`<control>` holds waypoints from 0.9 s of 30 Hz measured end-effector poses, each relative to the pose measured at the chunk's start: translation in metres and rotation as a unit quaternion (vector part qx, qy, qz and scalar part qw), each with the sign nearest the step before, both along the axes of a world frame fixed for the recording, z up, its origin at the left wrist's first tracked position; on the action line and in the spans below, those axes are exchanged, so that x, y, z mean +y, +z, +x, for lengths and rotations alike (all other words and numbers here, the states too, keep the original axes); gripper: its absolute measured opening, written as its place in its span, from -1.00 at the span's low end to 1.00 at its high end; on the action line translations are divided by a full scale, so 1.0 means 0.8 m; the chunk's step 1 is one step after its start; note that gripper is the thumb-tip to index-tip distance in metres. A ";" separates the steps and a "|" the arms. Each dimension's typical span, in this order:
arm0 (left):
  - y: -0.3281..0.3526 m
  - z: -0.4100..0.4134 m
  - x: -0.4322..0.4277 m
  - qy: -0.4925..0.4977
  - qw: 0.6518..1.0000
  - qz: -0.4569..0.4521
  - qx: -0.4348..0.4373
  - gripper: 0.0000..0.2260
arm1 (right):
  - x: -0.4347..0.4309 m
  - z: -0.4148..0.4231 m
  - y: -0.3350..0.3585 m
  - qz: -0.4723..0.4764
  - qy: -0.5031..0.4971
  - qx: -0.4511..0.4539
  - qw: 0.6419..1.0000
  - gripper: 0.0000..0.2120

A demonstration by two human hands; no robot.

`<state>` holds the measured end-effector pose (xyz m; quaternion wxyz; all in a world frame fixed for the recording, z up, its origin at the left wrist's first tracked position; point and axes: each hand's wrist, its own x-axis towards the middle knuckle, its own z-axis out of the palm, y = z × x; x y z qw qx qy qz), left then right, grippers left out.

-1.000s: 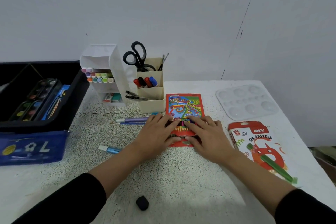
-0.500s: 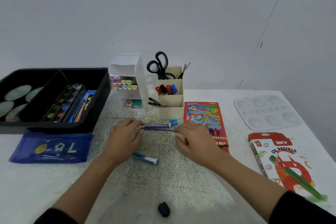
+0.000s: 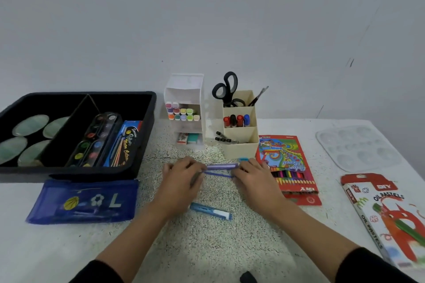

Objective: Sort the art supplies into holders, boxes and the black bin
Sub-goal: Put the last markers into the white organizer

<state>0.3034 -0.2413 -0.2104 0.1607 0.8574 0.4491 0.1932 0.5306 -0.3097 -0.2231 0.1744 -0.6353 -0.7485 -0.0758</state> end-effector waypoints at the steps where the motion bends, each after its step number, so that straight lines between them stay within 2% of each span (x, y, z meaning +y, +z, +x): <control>1: 0.001 -0.001 0.006 -0.004 1.000 -0.014 -0.018 -0.85 | -0.001 0.000 0.001 -0.010 -0.002 -0.002 1.000 -0.82; 4: 0.015 0.003 0.019 -0.017 0.992 -0.051 -0.111 -0.88 | -0.011 0.000 0.004 -0.033 -0.022 -0.004 0.999 -0.74; 6: 0.034 0.011 0.026 -0.009 0.983 -0.085 -0.159 -0.87 | -0.020 0.008 0.009 -0.039 -0.041 0.028 0.998 -0.75; 8: 0.050 0.021 0.032 -0.011 0.976 -0.112 -0.187 -0.84 | -0.028 0.022 0.023 -0.056 -0.064 0.114 0.990 -0.84; 10: 0.062 0.030 0.037 -0.019 0.972 -0.128 -0.199 -0.80 | -0.034 0.034 0.045 -0.051 -0.075 0.236 0.967 -0.86; 13: 0.068 0.045 0.043 -0.028 0.973 -0.126 -0.190 -0.74 | -0.032 0.051 0.077 0.038 -0.117 0.354 0.927 -0.83; 15: 0.068 0.058 0.043 -0.020 0.970 -0.157 -0.184 -0.65 | -0.020 0.060 0.097 0.052 -0.132 0.415 0.899 -0.80; 17: 0.066 0.071 0.040 -0.006 0.960 -0.209 -0.187 -0.56 | -0.002 0.067 0.115 0.036 -0.136 0.494 0.858 -0.79; 19: 0.063 0.084 0.035 -0.003 0.949 -0.242 -0.201 -0.52 | 0.017 0.068 0.134 0.006 -0.139 0.581 0.802 -0.86; 21: 0.061 0.092 0.030 0.005 0.942 -0.250 -0.224 -0.51 | 0.034 0.068 0.147 -0.018 -0.137 0.647 0.749 -0.96; 22: 0.060 0.094 0.028 0.011 0.942 -0.244 -0.232 -0.51 | 0.041 0.068 0.152 -0.020 -0.136 0.664 0.735 -0.94; 25: 0.057 0.096 0.029 0.033 0.959 -0.169 -0.227 -0.54 | 0.053 0.069 0.146 -0.010 -0.123 0.672 0.730 -0.83; 27: 0.057 0.093 0.032 0.039 0.967 -0.121 -0.220 -0.62 | 0.054 0.069 0.138 0.016 -0.112 0.652 0.750 -0.81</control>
